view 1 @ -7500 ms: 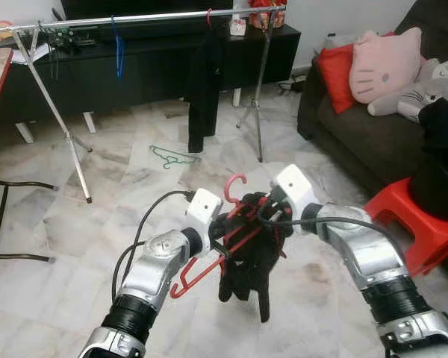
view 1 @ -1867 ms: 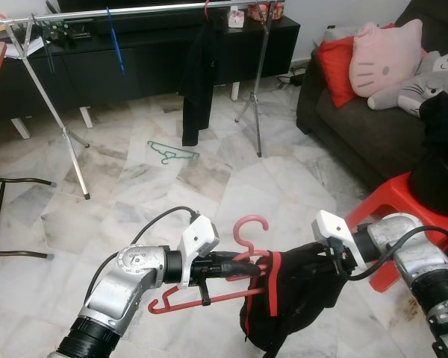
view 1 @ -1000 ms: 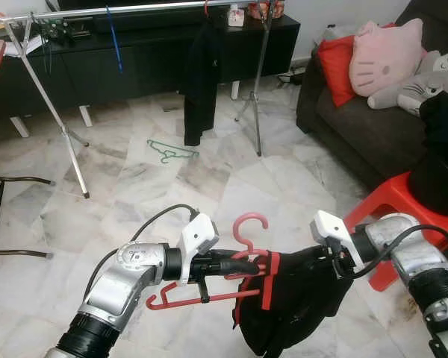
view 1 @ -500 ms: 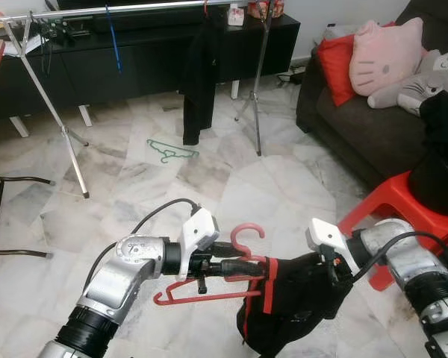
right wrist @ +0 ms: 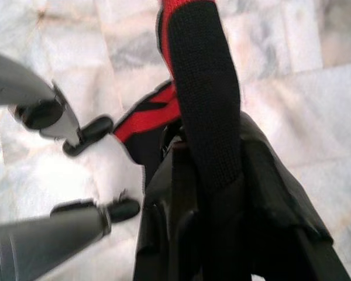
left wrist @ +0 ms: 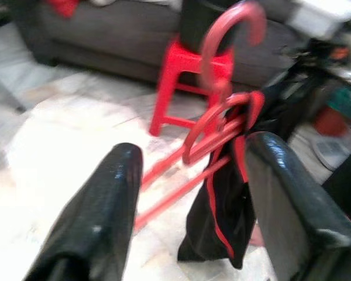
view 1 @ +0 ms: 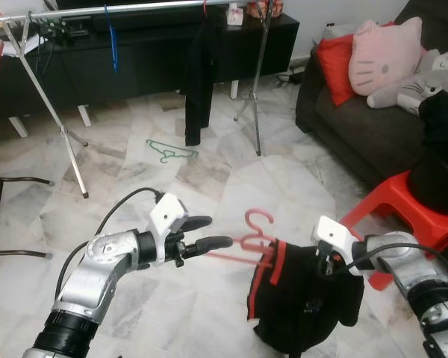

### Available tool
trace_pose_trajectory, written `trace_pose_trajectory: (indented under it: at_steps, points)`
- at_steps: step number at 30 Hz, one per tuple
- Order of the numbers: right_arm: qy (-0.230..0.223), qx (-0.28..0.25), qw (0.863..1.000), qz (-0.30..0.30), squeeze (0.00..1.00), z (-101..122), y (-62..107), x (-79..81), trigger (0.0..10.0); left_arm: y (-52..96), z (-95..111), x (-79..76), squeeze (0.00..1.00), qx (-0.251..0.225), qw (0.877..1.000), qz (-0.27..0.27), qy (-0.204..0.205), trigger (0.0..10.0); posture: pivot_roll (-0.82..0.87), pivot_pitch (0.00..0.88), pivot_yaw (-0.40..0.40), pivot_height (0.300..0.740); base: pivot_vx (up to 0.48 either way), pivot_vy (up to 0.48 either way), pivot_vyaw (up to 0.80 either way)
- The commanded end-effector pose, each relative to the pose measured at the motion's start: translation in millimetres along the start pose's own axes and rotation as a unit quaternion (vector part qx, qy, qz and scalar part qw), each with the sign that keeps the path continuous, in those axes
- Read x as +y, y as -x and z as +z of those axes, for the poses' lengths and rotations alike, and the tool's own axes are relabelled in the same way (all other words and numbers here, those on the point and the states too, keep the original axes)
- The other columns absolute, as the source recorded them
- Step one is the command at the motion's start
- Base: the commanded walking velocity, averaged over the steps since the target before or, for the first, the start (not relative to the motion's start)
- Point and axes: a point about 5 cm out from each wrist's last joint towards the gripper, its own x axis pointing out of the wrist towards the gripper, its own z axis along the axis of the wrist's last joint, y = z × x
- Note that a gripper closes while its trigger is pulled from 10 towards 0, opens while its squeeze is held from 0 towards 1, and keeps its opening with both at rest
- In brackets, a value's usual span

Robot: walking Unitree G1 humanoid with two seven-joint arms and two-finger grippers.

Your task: Hang hanger

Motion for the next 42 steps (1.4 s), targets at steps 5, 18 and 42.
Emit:
trace_pose_trajectory:
  at_steps: [5, 18, 42]
  points:
    - [0.013, -0.072, 0.996, -0.043, 0.0, 31, 4.4, -14.9, 0.0, 3.3, -27, 7.5, 1.0, 0.019, 0.994, 0.104, 0.015, 10.0, -0.05, 0.048, -0.079, 0.74, 0.0, 0.0, 0.0]
    - [0.091, -0.143, 0.985, -0.012, 0.0, 87, 9.5, -19.6, 0.0, -11.0, -76, -10.6, 0.0, 0.078, 0.988, 0.131, 0.035, 10.0, -0.07, 0.038, -0.081, 0.74, 0.0, 0.0, 0.0]
    - [0.116, -0.153, 0.981, 0.03, 0.0, 96, 10.3, -12.8, 0.0, -21.4, -77, -9.5, 0.0, 0.073, 0.986, 0.145, 0.03, 10.0, -0.08, 0.044, -0.089, 0.74, 0.0, 0.0, 0.0]
